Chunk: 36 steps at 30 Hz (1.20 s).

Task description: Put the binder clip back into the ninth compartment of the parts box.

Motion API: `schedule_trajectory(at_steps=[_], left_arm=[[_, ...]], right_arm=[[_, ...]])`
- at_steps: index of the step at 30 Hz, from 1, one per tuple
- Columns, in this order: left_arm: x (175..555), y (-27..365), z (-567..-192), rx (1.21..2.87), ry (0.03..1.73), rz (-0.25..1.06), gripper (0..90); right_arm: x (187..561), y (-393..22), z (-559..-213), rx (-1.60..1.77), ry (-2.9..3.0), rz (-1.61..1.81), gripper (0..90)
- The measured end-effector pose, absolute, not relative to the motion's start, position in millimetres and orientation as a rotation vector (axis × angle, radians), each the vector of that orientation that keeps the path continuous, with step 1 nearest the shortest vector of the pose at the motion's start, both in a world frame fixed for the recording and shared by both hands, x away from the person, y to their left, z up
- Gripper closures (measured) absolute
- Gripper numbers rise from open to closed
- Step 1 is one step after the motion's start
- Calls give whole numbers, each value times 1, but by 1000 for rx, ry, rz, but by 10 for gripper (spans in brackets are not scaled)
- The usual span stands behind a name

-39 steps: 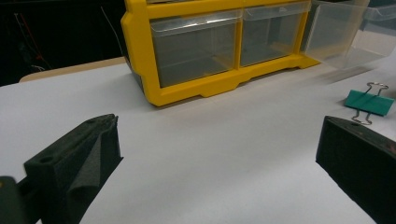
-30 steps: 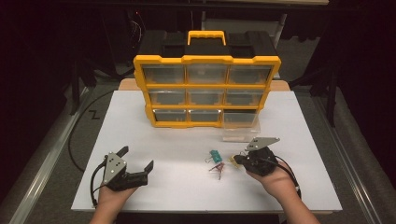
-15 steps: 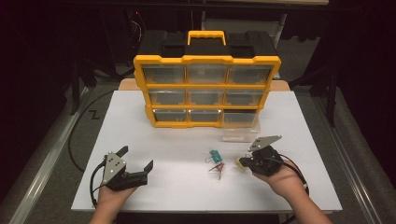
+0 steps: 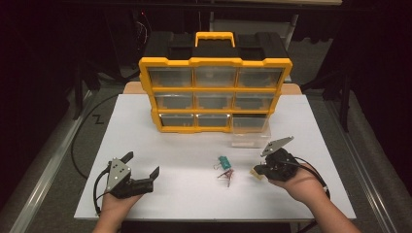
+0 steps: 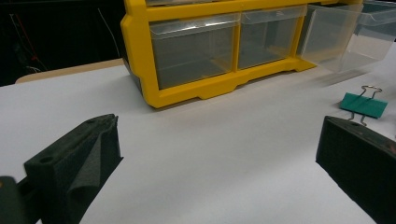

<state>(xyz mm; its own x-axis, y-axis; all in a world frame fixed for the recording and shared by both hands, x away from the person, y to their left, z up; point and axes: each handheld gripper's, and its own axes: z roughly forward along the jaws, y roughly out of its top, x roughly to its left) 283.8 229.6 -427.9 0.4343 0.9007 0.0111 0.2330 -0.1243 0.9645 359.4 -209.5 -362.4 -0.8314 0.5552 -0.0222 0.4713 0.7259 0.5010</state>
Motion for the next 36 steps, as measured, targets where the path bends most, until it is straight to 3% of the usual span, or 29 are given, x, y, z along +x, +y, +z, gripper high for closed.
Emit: schedule_trajectory(at_steps=[36], left_arm=[[284, 228, -428, 1636, 997, 778, 6]], right_arm=[[379, -205, -335, 786, 2926, 526, 900]])
